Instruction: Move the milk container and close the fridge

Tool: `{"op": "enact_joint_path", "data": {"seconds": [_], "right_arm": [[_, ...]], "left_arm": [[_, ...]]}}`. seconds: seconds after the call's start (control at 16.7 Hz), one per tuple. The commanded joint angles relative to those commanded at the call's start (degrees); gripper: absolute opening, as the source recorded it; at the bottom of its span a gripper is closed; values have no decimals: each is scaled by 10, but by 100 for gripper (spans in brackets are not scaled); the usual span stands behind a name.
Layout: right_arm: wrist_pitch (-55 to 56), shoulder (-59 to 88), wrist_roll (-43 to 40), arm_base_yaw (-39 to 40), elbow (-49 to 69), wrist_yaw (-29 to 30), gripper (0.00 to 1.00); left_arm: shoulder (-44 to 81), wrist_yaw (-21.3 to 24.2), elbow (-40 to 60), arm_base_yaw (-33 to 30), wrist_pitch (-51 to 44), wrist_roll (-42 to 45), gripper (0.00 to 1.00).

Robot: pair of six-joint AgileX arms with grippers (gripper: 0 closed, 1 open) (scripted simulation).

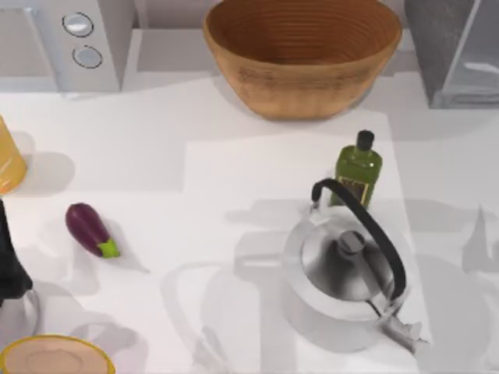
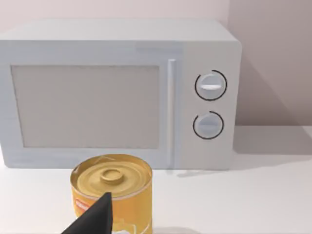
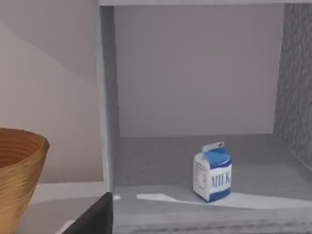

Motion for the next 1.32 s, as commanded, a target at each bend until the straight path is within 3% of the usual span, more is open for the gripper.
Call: {"op": "enact_joint_path", "data": {"seconds": [0.24, 0.72, 1.32], "right_arm": [[-50, -79, -7, 29, -73, -4, 100], [-69, -97, -6, 32, -63, -7, 100], [-387, -275, -10, 36, 83, -8, 100]], "left_arm": [[0, 0, 0, 0, 0, 0, 100], [0, 0, 0, 0, 0, 0, 100], [0, 0, 0, 0, 0, 0, 100]]}}
